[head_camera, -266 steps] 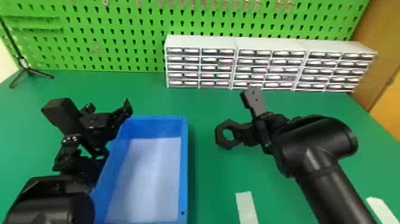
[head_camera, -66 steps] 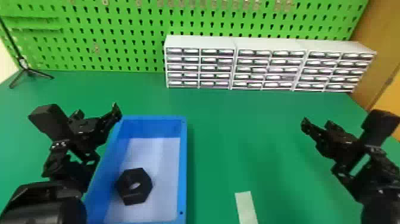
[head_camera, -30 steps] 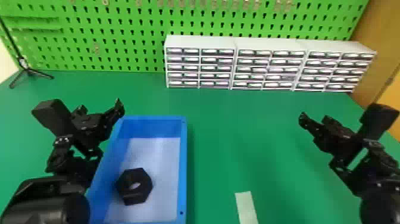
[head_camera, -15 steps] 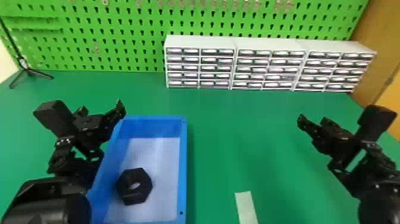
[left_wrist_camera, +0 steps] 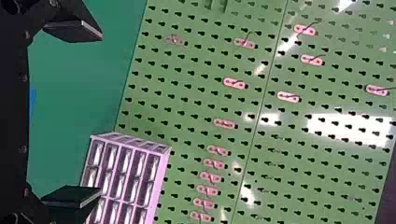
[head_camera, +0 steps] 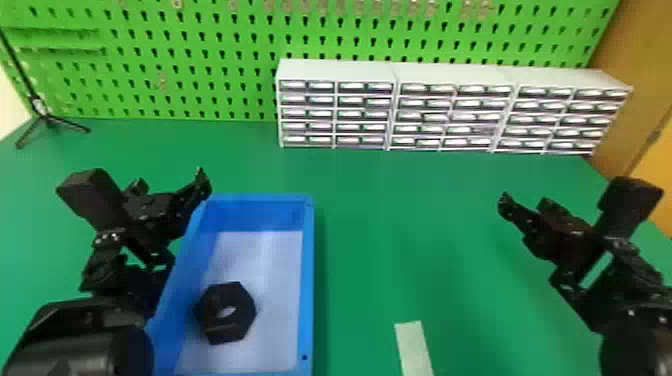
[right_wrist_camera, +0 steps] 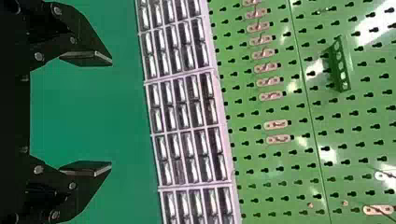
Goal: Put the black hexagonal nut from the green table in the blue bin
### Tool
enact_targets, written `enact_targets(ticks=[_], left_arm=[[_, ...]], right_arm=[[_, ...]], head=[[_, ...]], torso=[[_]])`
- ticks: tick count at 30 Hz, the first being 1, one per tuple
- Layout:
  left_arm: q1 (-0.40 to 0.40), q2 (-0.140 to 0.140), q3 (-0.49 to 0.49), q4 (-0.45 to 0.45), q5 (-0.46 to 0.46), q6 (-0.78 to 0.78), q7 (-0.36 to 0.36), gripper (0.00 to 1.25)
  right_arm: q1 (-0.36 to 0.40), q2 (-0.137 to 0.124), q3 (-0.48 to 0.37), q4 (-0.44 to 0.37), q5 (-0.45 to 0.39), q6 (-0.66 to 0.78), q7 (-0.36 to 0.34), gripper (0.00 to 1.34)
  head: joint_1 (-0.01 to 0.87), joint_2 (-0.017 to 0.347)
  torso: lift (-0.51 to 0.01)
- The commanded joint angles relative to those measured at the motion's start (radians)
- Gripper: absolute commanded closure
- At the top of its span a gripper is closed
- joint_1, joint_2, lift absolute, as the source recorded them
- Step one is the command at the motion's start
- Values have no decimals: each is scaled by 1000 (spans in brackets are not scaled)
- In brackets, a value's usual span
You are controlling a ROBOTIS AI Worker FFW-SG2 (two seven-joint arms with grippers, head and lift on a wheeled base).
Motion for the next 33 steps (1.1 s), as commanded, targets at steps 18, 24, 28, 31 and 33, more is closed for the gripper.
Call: enact_targets(ticks=[18,24,28,31,33], left_arm=[[0,0,-2,-1,3,0,-1,122],[0,0,0,0,3,0,-1,121],[0,0,-2,0,3,2,-1,121],[0,-1,-2,0,3,0,-1,121],[0,0,-2,-1,3,0,-1,121]], right_arm=[[-4,0,9,-3,15,12,0,473],[-5,-2,9,-3,12,12,0,473],[-5,0,7,-3,12,12,0,473],[-7,0,9,-3,10,12,0,473],[-7,0,9,-3,10,12,0,473]], head=[[692,8],[692,8],[692,8],[692,8],[692,8]], torso=[[-97],[-97],[-97],[-97],[-97]])
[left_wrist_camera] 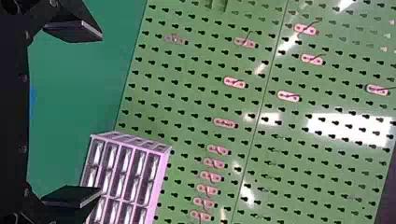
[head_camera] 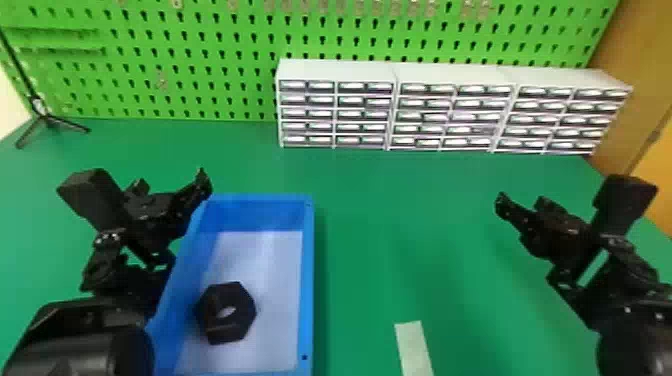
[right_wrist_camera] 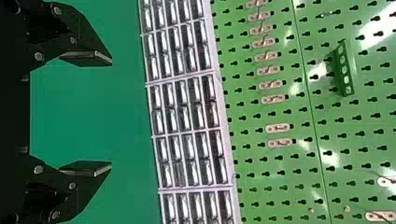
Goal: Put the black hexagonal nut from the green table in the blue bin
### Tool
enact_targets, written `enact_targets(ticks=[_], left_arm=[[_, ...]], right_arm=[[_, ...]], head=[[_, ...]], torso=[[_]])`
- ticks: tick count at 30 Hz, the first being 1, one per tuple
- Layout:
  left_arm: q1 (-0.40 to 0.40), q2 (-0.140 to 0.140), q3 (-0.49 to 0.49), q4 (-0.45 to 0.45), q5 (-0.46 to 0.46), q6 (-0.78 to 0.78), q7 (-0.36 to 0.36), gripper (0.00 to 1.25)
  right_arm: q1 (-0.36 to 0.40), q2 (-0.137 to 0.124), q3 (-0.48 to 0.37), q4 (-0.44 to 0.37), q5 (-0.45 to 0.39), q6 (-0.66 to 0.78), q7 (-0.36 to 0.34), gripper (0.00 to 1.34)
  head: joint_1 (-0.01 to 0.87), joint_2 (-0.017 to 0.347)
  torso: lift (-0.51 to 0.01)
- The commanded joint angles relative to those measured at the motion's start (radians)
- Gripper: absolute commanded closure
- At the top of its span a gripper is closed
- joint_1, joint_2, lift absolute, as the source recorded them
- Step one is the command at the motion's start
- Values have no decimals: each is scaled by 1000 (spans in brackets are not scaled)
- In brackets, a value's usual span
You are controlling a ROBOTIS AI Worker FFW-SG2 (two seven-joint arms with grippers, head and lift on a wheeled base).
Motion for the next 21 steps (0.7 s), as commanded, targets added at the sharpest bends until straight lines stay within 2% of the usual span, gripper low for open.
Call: enact_targets(ticks=[1,21], left_arm=[[0,0,0,0,0,0,0,122],[2,0,1,0,0,0,0,121]], right_arm=[[0,0,1,0,-2,0,0,473],[0,0,4,0,-4,0,0,473]], head=[[692,8],[692,8]], torso=[[-97],[-97]])
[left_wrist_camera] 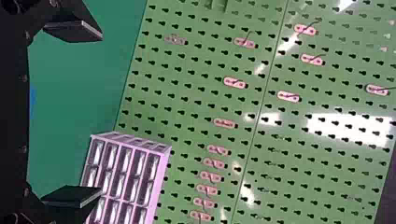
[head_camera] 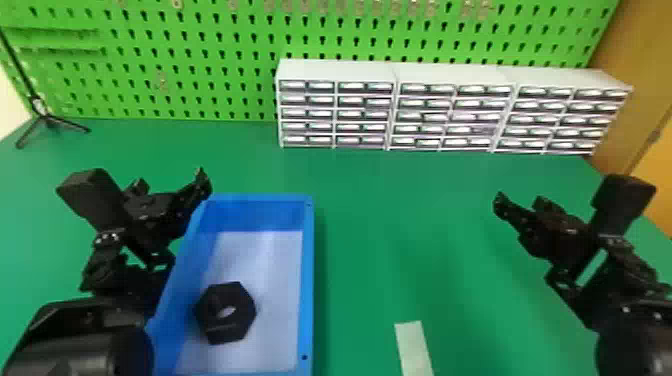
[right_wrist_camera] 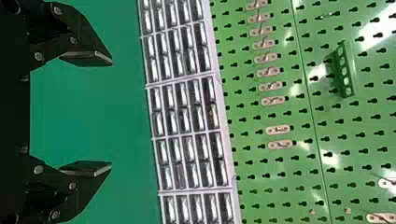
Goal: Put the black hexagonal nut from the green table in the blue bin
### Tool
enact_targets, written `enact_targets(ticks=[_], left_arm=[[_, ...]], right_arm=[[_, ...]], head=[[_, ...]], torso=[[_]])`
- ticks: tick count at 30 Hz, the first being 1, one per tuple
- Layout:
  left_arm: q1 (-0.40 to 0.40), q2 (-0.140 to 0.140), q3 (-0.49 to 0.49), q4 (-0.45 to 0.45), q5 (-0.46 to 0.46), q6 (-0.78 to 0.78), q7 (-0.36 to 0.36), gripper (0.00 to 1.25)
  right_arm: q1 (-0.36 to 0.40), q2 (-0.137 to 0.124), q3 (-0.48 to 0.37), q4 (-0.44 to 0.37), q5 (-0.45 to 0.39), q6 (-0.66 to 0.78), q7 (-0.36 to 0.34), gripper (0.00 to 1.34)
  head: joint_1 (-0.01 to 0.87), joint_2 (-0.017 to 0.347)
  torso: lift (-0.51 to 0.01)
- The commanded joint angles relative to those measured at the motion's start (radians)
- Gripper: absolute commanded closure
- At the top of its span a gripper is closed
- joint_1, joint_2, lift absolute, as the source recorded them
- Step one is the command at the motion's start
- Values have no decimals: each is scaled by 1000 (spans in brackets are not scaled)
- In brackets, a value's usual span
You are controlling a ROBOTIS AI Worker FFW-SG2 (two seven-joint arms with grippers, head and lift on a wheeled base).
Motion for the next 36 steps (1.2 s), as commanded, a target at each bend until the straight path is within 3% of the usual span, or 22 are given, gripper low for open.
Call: enact_targets(ticks=[1,36], left_arm=[[1,0,0,-1,0,0,0,121],[3,0,-1,0,0,1,0,122]], right_arm=[[0,0,2,0,0,0,0,473],[3,2,0,0,3,0,0,473]], head=[[692,8],[692,8]], torso=[[-97],[-97]])
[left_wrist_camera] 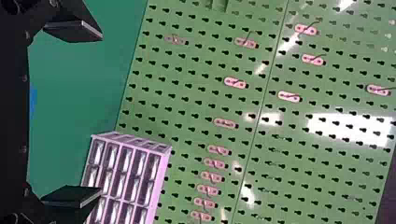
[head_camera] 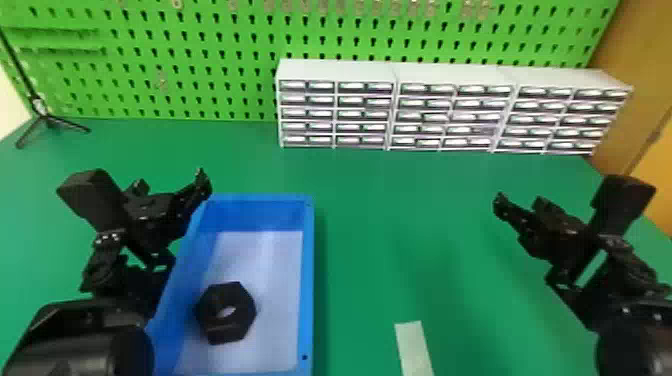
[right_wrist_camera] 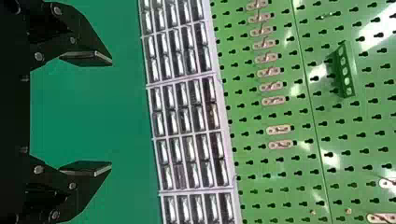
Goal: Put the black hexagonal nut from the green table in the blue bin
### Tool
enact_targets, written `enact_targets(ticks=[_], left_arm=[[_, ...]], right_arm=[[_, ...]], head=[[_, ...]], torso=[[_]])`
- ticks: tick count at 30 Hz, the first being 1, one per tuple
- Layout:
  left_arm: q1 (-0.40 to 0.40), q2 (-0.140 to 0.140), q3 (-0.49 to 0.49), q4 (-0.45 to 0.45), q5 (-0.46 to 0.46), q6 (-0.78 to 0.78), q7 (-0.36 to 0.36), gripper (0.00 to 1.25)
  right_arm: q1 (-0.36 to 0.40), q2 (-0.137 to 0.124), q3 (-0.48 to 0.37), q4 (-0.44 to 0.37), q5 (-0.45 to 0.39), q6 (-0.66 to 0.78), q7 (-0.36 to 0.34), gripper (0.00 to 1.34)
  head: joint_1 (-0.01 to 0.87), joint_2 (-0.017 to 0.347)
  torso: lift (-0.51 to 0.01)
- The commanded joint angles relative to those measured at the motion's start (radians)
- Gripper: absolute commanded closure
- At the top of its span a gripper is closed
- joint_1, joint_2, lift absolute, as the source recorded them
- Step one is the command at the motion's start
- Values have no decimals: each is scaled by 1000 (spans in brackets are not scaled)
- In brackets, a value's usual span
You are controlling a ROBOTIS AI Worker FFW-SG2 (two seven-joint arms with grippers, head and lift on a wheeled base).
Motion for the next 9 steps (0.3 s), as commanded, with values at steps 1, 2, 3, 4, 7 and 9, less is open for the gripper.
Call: enact_targets(ticks=[1,2,3,4,7,9], left_arm=[[1,0,-1,0,0,1,0,122],[1,0,-1,-1,0,0,0,121],[1,0,-1,0,0,1,0,121],[1,0,-1,0,0,1,0,122],[1,0,-1,0,0,0,0,122],[1,0,-1,0,0,1,0,122]], right_arm=[[1,1,0,0,3,0,0,473],[1,3,0,0,6,-2,0,473],[1,4,0,0,7,-2,0,473],[1,6,0,0,9,-3,0,473],[1,10,0,0,17,-6,0,473],[1,12,0,0,20,-8,0,473]], head=[[692,8],[692,8],[692,8],[692,8],[692,8],[692,8]], torso=[[-97],[-97],[-97],[-97],[-97],[-97]])
